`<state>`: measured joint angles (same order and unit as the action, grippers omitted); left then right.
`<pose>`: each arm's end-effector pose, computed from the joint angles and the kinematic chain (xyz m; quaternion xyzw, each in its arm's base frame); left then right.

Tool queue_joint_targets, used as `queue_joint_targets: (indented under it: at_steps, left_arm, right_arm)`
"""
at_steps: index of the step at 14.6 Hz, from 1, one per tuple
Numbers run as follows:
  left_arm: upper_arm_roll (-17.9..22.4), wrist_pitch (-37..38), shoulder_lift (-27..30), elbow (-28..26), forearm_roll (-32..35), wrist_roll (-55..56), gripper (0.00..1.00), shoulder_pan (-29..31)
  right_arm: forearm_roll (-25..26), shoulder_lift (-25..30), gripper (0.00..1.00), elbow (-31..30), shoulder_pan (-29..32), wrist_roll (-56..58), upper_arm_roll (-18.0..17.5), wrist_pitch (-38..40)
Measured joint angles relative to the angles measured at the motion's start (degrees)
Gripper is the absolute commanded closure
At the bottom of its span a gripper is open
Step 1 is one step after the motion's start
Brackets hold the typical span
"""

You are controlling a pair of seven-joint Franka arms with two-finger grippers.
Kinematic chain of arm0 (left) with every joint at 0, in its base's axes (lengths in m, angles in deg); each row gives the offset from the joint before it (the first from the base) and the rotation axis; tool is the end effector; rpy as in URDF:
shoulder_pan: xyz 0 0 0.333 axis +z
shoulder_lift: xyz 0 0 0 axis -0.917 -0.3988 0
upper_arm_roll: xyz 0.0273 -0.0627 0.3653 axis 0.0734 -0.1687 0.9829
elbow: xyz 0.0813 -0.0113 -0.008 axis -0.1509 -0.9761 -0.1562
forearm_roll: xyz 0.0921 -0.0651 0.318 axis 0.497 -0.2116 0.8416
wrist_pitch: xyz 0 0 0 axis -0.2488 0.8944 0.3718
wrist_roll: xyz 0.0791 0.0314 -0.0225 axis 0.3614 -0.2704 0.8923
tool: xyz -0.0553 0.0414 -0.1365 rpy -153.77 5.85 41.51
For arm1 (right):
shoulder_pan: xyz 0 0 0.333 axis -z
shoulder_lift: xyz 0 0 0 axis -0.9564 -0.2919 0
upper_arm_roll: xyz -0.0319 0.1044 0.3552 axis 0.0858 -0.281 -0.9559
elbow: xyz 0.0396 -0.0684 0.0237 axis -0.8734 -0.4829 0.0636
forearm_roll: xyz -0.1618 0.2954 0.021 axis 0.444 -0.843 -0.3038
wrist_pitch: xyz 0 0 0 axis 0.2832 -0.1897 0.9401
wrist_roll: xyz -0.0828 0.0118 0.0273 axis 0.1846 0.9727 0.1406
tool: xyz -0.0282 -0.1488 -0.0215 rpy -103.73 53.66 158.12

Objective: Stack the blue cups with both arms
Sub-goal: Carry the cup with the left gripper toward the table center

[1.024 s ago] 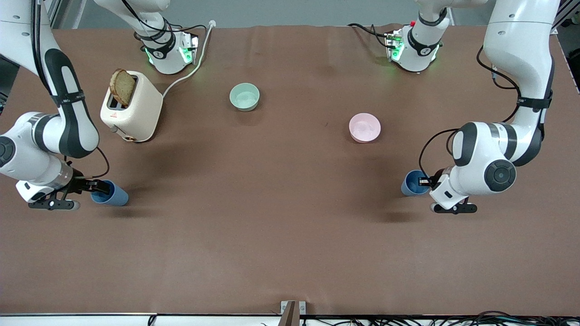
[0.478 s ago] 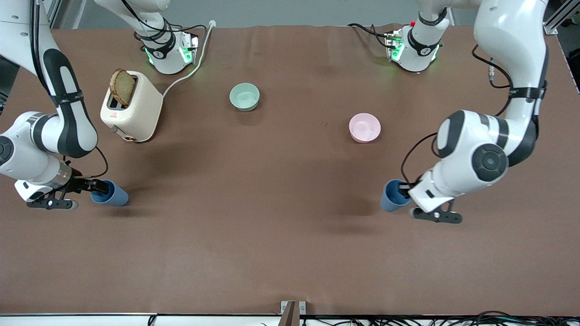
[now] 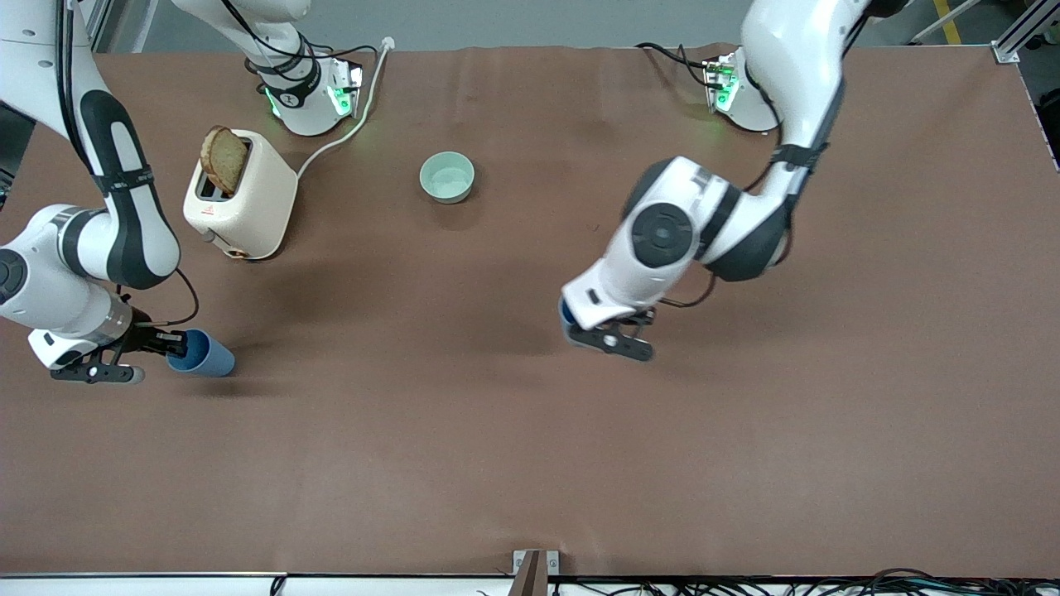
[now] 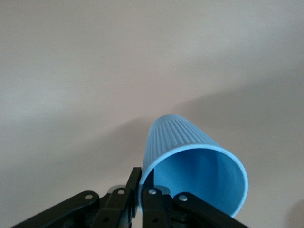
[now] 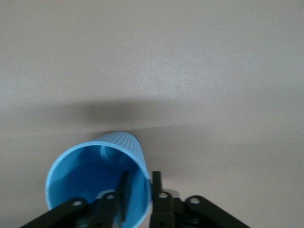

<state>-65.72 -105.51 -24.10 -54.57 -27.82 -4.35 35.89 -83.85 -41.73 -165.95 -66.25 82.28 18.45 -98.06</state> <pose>0.5582 -0.4166 0.3758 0.9849 -0.1669 -0.0251 0.0396 0.5981 -0.1305 0.3143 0.9994 -0.0186 0.0108 0.0280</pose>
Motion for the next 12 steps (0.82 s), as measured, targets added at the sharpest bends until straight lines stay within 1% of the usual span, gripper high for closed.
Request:
queue_joint_targets:
  at_steps: [3,7,12]
  left_arm:
    - [0.0,0.0,-1.4,1.9,0.0,0.1,1.0,-2.3]
    - [0.0,-0.2,-3.0,2.3,0.0,-0.6,1.0,-3.0]
    - [-0.1,-2.7,-6.2,2.5,0.0,-1.4,1.0,-3.9]
  right_arm:
    - [0.0,0.0,0.98,0.0,0.0,-0.1,0.0,0.0]
    - [-0.1,0.1,1.0,0.2,-0.1,-0.1,-0.2,0.0]
    - [-0.1,0.1,1.0,0.8,-0.1,-0.1,-0.2,0.1]
